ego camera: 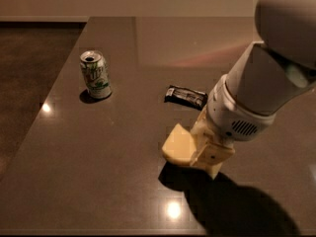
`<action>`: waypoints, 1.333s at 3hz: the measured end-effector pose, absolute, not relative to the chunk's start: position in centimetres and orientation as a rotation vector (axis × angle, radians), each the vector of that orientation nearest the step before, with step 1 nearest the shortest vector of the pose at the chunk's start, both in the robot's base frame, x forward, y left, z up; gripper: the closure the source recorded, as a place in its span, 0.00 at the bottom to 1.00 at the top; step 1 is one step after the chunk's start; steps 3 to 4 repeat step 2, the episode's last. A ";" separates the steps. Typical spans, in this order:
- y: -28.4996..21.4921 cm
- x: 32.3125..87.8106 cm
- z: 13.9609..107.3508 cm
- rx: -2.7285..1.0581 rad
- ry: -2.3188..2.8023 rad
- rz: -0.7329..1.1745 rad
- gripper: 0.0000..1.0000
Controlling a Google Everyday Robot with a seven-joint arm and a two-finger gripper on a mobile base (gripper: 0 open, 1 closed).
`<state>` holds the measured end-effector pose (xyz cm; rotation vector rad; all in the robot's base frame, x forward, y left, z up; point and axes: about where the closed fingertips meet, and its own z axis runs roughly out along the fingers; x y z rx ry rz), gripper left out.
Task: Pick sponge
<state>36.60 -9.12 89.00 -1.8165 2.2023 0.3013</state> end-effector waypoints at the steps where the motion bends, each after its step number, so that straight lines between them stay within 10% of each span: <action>1: -8.6 38.0 93.0 -1.814 2.152 0.311 1.00; 4: -8.5 38.0 93.1 -1.813 2.150 0.309 1.00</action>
Offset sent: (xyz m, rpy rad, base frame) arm 0.0198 0.0077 0.0553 0.0643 -0.0248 0.0298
